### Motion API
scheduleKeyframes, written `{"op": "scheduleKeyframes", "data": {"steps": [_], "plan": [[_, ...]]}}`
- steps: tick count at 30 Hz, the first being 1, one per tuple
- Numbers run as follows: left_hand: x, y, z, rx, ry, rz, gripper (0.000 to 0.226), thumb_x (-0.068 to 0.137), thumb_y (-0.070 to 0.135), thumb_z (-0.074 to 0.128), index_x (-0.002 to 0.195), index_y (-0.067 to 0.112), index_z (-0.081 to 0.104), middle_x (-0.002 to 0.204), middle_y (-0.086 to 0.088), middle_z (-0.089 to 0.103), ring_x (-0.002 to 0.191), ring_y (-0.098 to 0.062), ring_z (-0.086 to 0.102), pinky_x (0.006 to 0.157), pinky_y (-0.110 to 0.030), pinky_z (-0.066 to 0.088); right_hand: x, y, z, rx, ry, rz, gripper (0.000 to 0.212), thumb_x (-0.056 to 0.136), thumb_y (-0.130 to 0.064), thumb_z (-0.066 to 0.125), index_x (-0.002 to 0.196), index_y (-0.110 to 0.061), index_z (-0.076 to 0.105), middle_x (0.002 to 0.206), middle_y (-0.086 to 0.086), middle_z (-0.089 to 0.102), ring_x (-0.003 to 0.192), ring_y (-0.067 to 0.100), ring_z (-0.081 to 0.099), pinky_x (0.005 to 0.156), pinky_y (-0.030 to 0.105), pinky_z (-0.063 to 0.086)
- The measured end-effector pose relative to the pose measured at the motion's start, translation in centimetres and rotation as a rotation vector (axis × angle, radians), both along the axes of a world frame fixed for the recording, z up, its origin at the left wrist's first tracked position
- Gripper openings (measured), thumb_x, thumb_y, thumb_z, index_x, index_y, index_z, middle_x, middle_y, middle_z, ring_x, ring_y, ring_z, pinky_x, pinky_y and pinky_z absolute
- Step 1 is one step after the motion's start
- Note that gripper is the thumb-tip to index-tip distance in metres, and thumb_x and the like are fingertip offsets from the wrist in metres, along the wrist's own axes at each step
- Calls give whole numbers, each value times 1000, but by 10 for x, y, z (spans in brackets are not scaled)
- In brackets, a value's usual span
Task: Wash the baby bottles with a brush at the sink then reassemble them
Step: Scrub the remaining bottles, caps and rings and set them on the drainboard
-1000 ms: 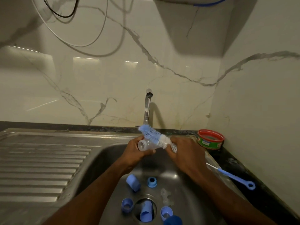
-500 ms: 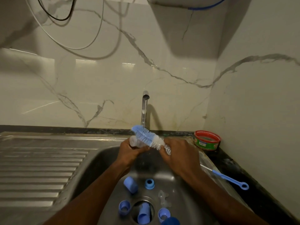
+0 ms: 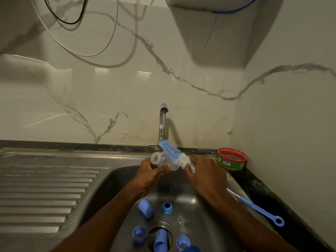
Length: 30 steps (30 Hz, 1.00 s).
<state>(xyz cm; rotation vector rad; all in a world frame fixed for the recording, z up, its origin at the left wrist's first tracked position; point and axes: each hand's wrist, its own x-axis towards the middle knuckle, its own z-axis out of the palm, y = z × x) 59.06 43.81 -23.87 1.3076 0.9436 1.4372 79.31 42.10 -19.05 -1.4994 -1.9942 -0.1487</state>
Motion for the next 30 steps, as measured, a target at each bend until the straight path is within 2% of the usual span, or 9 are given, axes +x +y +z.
{"op": "scheduleKeyframes", "data": {"steps": [4,8,11,13,15,19,23,26,30], "plan": [[-2,-1,2,40,19,27,58,75,20,78,129,11,61,121,-9,72,114,-26,68,95,-41,57,-3,-4,3,-61,3,116,27,99,-47,56,118,-31,66,105,-8,69,90,9,61,85,29,52],[0,0,3,44,-5,24,57,75,13,78,130,14,61,120,-6,72,112,-24,69,85,-35,60,-1,-4,6,38,36,21,26,98,-48,56,115,-33,68,98,-9,70,81,7,57,77,30,51],[1,0,1,9,-22,1,56,77,6,79,130,14,61,121,-10,71,112,-29,69,84,-40,61,-2,-3,3,-15,-1,46,25,99,-46,55,115,-31,66,102,-7,70,85,10,60,78,31,51],[0,0,1,32,21,40,55,74,17,82,126,15,63,118,-9,72,109,-27,70,88,-43,60,-6,-2,0,-43,-52,112,23,99,-45,54,112,-29,64,103,-4,68,90,14,62,82,35,53],[-1,-1,2,38,29,43,59,73,23,85,127,17,62,119,-7,72,111,-26,69,91,-43,59,-5,-2,2,-24,-10,87,25,98,-48,55,112,-30,65,100,-8,68,86,10,61,80,32,53],[2,-2,7,-49,-125,-92,53,85,-11,68,129,16,61,120,-15,72,110,-35,70,90,-45,60,2,1,2,18,22,-16,27,98,-49,55,116,-33,66,102,-10,70,81,6,53,71,27,42],[1,-2,11,14,-129,-49,54,75,-5,72,125,11,63,124,-17,69,112,-32,69,84,-36,62,-4,-3,2,-19,26,129,29,98,-50,56,118,-32,66,105,-8,69,91,9,61,84,31,52],[-1,-1,12,-2,-149,-50,62,81,-15,66,133,16,58,125,-12,69,114,-29,69,84,-36,61,-1,1,3,17,37,40,28,97,-52,55,115,-33,65,101,-10,69,87,8,61,80,31,53],[3,-4,10,65,0,-6,55,82,7,75,132,21,59,120,1,72,113,-20,69,84,-31,59,-4,0,0,1,39,75,23,97,-48,58,114,-34,66,100,-10,69,84,6,58,78,28,51]]}}
